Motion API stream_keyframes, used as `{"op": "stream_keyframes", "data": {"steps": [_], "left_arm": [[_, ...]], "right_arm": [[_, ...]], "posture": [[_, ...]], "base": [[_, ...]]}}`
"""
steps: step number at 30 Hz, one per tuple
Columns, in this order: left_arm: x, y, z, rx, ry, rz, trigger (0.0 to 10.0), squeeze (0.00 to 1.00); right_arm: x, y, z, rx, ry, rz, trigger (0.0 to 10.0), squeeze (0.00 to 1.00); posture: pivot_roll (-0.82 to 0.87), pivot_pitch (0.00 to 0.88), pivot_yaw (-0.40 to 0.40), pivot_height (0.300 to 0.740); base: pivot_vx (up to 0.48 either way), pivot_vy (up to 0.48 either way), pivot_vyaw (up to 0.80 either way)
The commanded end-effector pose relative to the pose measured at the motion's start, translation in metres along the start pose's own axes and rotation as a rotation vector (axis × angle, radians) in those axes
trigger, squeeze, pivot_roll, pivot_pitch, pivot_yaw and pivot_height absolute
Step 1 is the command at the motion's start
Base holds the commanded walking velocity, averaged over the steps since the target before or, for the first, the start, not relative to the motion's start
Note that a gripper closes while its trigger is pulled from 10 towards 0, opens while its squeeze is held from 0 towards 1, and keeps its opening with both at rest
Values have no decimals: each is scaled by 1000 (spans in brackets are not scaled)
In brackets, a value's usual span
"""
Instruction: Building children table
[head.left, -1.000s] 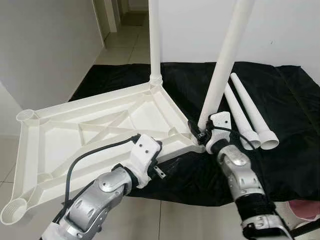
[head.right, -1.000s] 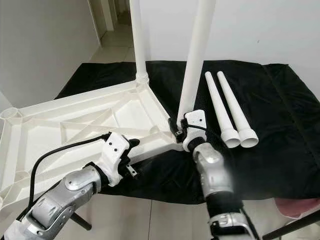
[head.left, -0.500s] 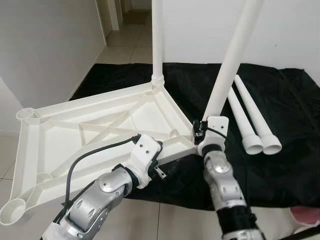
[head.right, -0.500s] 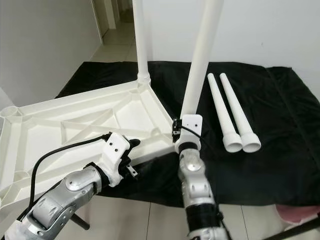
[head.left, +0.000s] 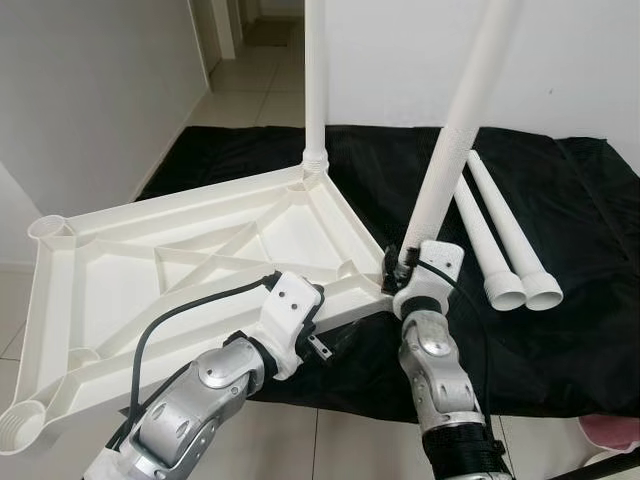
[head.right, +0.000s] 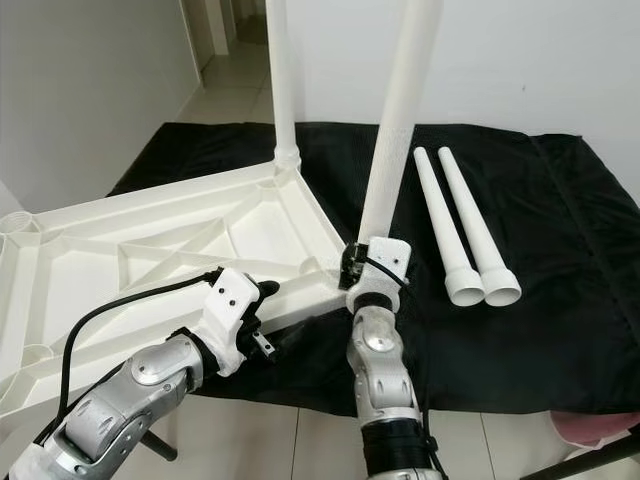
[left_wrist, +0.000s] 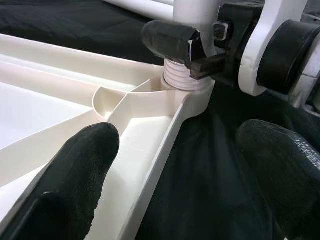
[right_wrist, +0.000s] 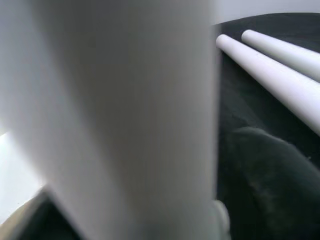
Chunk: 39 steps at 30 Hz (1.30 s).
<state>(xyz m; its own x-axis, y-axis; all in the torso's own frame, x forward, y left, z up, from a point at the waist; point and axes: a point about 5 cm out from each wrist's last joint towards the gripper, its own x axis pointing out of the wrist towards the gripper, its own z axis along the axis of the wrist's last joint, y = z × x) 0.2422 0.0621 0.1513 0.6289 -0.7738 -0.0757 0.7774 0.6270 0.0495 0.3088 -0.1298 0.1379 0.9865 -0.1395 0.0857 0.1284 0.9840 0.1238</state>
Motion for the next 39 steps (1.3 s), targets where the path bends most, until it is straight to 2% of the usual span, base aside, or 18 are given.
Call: {"op": "stream_keyframes", "data": {"steps": [1, 4, 5, 6, 7, 9, 12, 13, 19, 26, 27, 28, 29, 30, 31, 36, 37, 39], "left_arm": [[0, -7, 1, 13, -2, -106, 10000, 0], [0, -7, 1, 12, -3, -105, 10000, 0], [1, -7, 1, 11, -4, -104, 10000, 0], [1, -6, 1, 11, -6, -103, 10000, 0], [1, -6, 1, 11, -6, -103, 10000, 0], [2, -6, 2, 11, -7, -102, 10000, 0], [2, -6, 2, 10, -8, -100, 10000, 0], [2, -5, 2, 11, -8, -100, 10000, 0], [2, -5, 2, 11, -9, -99, 10000, 0], [2, -4, 3, 11, -10, -93, 10000, 0], [2, -4, 3, 11, -10, -91, 10000, 0], [2, -4, 3, 11, -10, -91, 10000, 0], [1, -4, 3, 11, -11, -89, 10000, 0], [1, -4, 3, 11, -11, -89, 10000, 0], [1, -4, 3, 11, -10, -89, 10000, 0], [0, -5, 3, 13, -9, -93, 10000, 0], [1, -5, 4, 25, -9, -96, 10000, 0], [2, -4, 5, 32, -12, -92, 10000, 0]], "right_arm": [[0, 0, 0, 11, -6, 4, 10000, 1000], [3, -3, 3, 13, -16, 67, 10000, 992], [6, -4, 6, 16, -22, 144, 10000, 290], [7, -5, 8, -2, -29, 220, 10000, 0], [7, -5, 8, -2, -29, 220, 10000, 0], [9, -6, 9, -22, -31, 306, 10000, 0], [14, -12, 9, -75, -23, 453, 10000, 0], [19, -13, 9, -120, -13, 535, 10000, 0], [27, -16, 11, -184, -9, 623, 10000, 0], [35, -20, 14, -194, 6, 697, 10000, 0], [37, -21, 15, -194, 11, 715, 5961, 0], [37, -21, 15, -194, 11, 715, 5961, 0], [38, -23, 15, -195, 13, 732, 4627, 0], [38, -23, 15, -195, 13, 732, 4627, 0], [38, -25, 13, -200, 24, 739, 0, 0], [35, -32, 6, -193, 51, 729, 0, 0], [35, -34, 3, -175, 63, 708, 10000, 0], [36, -36, -1, -149, 74, 675, 10000, 0]], "posture": [[-36, 25, 39, 740], [-40, 26, 39, 740], [-40, 27, 38, 740], [-43, 27, 40, 740], [-43, 27, 40, 740], [-44, 27, 41, 740], [-42, 26, 41, 740], [-44, 29, 44, 740], [-44, 32, 45, 740], [-40, 39, 45, 740], [-40, 39, 45, 740], [-40, 39, 45, 740], [-34, 41, 46, 740], [-34, 41, 46, 740], [-35, 41, 46, 740], [-37, 32, 46, 740], [-34, 34, 48, 740], [-30, 31, 48, 740]], "base": [[0, 0, 0], [0, 0, 0], [0, 0, 0], [0, 0, 0], [0, 0, 0], [0, 0, 0], [0, 0, 0], [0, 0, 0], [0, 0, 0], [0, 0, 0], [0, 0, 0], [0, 0, 0], [0, 0, 0], [0, 0, 0], [0, 0, 0], [0, 0, 0], [0, 0, 0], [0, 0, 0]]}}
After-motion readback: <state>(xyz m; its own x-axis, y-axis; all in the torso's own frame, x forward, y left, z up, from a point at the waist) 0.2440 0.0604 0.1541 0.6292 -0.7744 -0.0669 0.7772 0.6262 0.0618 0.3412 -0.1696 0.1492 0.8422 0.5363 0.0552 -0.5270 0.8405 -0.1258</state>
